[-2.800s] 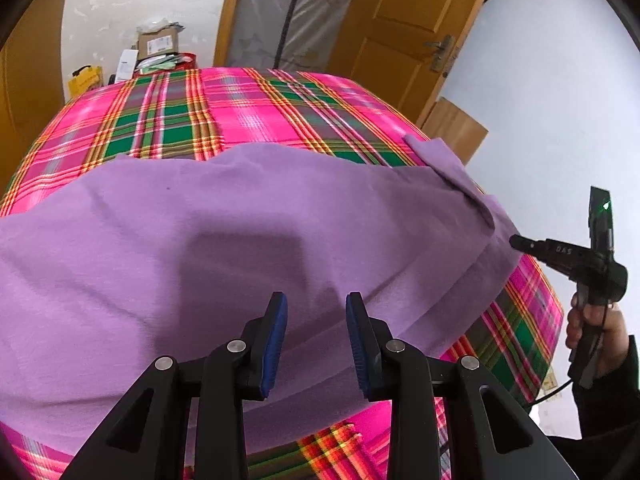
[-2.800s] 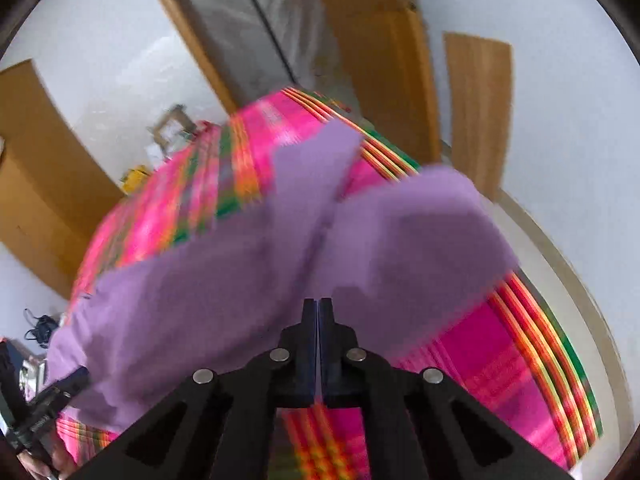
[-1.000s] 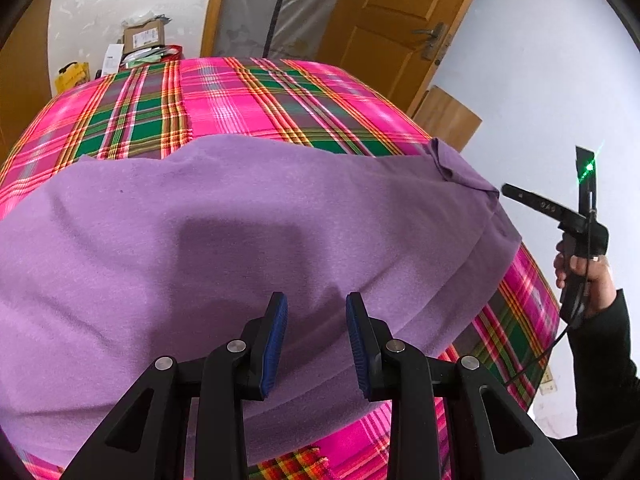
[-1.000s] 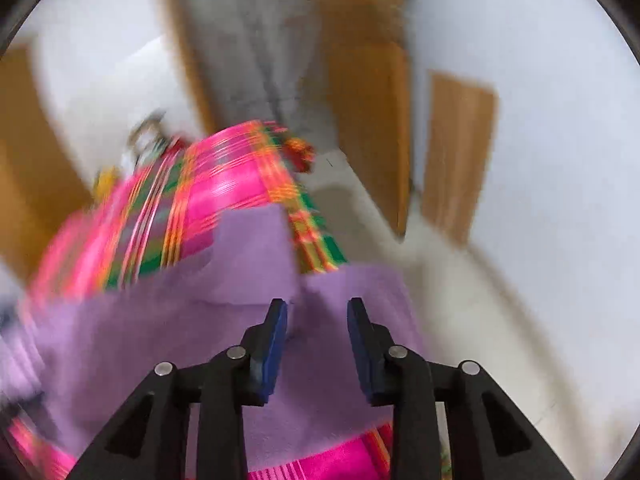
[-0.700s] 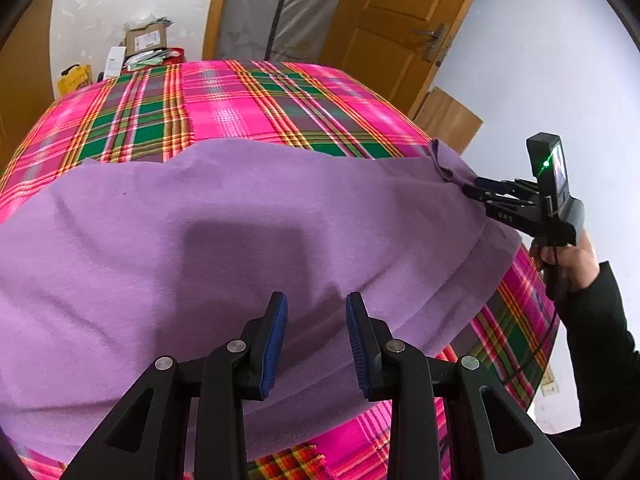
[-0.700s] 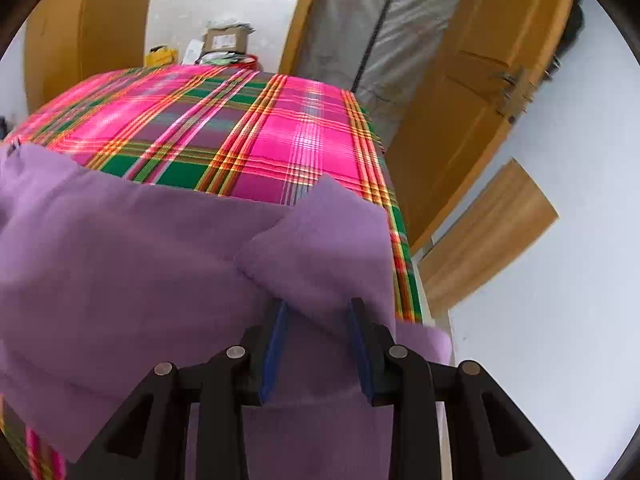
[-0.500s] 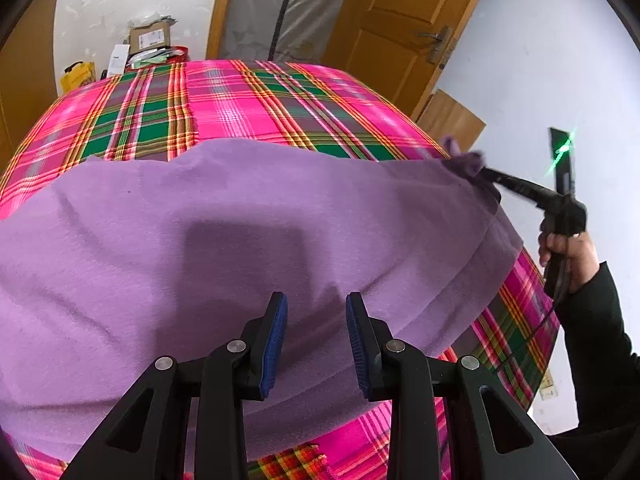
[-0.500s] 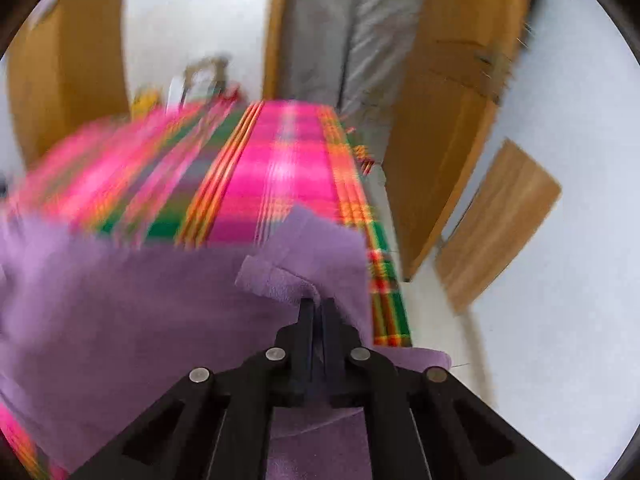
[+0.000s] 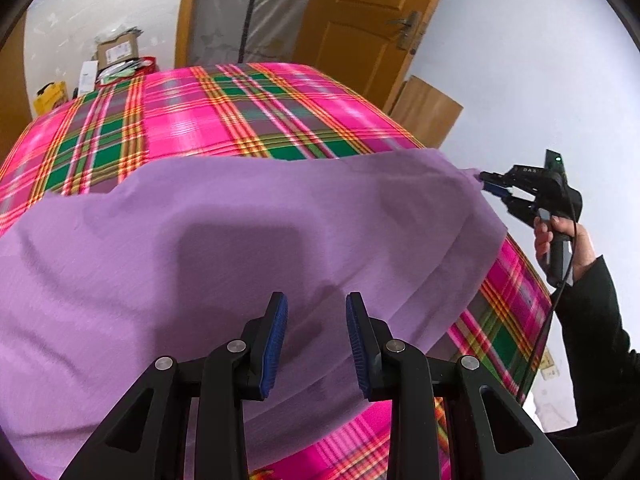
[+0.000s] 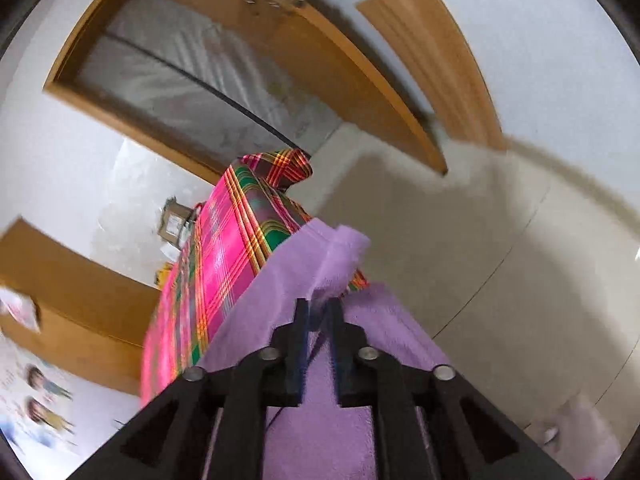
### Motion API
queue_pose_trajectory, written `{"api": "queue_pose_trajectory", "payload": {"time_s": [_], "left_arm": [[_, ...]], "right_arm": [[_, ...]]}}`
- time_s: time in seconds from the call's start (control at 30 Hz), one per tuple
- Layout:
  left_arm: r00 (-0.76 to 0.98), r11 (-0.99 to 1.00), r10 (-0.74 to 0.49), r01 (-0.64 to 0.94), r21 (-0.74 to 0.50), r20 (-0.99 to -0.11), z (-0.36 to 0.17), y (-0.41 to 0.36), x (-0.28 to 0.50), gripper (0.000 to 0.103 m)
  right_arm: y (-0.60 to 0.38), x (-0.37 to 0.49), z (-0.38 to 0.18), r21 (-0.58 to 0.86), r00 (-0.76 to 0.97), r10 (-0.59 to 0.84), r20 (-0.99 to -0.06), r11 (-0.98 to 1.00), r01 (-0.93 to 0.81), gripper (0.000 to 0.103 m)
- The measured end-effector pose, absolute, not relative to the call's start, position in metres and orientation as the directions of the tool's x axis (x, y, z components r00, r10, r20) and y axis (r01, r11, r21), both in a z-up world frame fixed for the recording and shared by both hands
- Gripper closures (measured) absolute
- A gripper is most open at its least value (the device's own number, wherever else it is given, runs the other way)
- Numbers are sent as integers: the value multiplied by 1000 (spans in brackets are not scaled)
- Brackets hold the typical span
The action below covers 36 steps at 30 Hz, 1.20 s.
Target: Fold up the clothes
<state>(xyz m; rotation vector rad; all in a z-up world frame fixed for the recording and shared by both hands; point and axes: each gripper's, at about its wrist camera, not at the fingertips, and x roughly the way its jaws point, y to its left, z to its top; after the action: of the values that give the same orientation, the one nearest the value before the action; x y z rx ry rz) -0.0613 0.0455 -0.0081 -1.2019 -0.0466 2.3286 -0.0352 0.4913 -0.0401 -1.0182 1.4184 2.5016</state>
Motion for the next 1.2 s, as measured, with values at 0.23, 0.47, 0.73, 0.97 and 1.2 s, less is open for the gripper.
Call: {"api": "queue_pose_trajectory", "payload": {"time_s": [0.23, 0.47, 0.73, 0.97, 1.2], "left_arm": [[-454, -823, 495, -517, -234, -741, -2, 78, -62, 52], [-419, -773, 509, -608, -184, -752, -10, 121, -62, 52], [-413, -723, 467, -688, -69, -782, -25, 163, -56, 52], [-459, -724, 435, -690, 3, -775, -30, 169, -57, 79], [-498, -727, 417, -685, 50, -760, -32, 173, -57, 97]], "right_arm": [[499, -42, -65, 804, -772, -325, -546, -462, -374, 78], [508, -49, -75, 851, -797, -356, -488, -397, -343, 77], [512, -59, -79, 845, -782, -372, -500, -407, -347, 77], [511, -64, -65, 841, -796, -373, -476, -459, -288, 97], [513, -67, -59, 845, -805, -377, -458, -464, -263, 99]]}}
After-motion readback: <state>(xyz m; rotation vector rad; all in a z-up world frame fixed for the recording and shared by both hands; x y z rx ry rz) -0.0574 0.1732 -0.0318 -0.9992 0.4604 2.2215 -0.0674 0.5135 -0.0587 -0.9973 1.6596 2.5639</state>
